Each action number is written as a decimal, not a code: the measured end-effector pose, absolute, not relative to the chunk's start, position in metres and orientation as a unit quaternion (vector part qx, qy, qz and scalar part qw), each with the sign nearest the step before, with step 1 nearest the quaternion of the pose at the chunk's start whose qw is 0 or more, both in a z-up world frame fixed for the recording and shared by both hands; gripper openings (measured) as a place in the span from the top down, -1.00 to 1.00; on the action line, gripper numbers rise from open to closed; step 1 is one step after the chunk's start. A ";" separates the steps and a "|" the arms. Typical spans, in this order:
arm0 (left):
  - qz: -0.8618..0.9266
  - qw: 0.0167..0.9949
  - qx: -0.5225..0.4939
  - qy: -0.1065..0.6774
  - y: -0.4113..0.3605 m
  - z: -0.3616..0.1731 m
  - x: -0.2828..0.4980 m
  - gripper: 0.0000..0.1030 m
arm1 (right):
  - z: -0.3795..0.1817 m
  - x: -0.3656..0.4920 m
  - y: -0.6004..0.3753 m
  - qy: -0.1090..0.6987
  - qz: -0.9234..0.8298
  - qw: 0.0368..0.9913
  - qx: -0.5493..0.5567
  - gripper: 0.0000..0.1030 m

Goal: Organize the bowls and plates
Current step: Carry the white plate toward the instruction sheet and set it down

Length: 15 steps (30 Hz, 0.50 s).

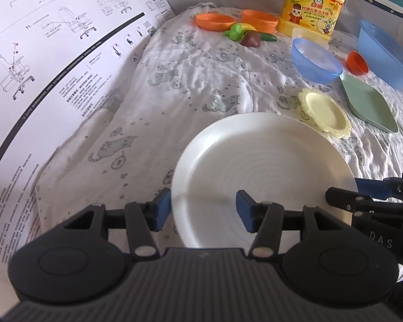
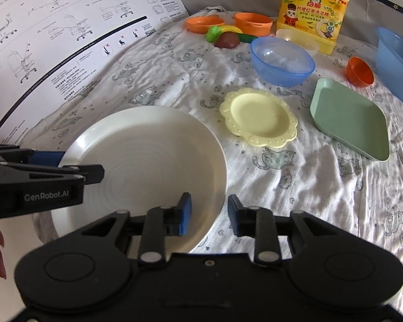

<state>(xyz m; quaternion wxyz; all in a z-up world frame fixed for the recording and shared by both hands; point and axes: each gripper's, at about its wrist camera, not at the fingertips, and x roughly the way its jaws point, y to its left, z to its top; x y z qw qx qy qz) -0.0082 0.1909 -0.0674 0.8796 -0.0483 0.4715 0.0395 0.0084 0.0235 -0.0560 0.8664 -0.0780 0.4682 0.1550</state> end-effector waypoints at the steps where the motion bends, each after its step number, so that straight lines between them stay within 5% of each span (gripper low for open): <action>1: 0.039 0.878 -0.050 0.474 0.191 -0.068 -0.008 -0.05 | -0.056 0.008 0.022 0.469 0.154 0.866 -0.076 0.24; 4: 0.041 0.878 -0.054 0.474 0.192 -0.069 -0.009 -0.31 | -0.055 0.008 0.019 0.468 0.149 0.868 -0.070 -0.32; 8: 0.057 0.886 -0.050 0.458 0.194 -0.063 -0.012 -0.99 | -0.047 0.005 0.014 0.461 0.151 0.873 -0.054 -0.98; 15: 0.076 0.893 -0.071 0.438 0.204 -0.049 -0.012 -1.00 | -0.038 0.002 -0.003 0.458 0.143 0.877 -0.023 -1.00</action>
